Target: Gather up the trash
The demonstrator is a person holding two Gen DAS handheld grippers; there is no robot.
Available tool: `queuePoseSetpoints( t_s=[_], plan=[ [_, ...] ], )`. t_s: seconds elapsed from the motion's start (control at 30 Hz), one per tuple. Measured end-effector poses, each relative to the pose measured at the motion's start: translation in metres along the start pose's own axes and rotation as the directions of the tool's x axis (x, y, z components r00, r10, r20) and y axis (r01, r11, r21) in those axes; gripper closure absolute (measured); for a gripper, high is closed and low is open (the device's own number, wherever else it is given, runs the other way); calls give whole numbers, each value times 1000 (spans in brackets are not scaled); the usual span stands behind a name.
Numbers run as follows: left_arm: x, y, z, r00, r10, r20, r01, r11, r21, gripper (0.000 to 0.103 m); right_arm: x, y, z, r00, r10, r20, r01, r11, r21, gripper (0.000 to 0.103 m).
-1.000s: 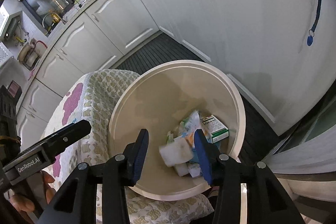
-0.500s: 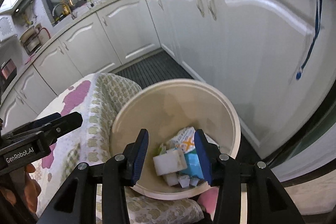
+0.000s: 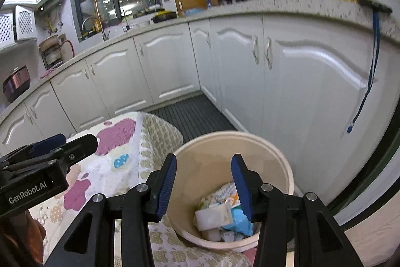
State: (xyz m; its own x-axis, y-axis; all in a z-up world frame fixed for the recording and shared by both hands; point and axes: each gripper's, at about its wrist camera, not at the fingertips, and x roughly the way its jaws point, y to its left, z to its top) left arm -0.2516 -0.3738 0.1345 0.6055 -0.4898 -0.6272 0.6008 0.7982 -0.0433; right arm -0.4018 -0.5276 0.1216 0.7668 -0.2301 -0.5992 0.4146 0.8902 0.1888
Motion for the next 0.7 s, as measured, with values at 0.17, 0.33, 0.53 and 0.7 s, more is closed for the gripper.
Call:
queuePoseSetpoints(
  t_s=[0.17,0.33,0.53,0.7],
  plan=[
    [-15,3,-2,998,9,58,-8,1000,-2,27,-11,11,3,999,-10,45,11,999,-36,59],
    [-21,6,-2,997,3,81,-2,1000,-11,27,-13,13,5,998,-9,54,11,999,-30,59],
    [-27,10,-2,994,7,108,-4,1000,-27,27,-17,14,6,997,-18,71,20,999,-27,56],
    [-33,10,-4,992,17,129,-14,1000,-25,27,-24,18,8,994,-22,107,25,999,-29,38]
  ],
)
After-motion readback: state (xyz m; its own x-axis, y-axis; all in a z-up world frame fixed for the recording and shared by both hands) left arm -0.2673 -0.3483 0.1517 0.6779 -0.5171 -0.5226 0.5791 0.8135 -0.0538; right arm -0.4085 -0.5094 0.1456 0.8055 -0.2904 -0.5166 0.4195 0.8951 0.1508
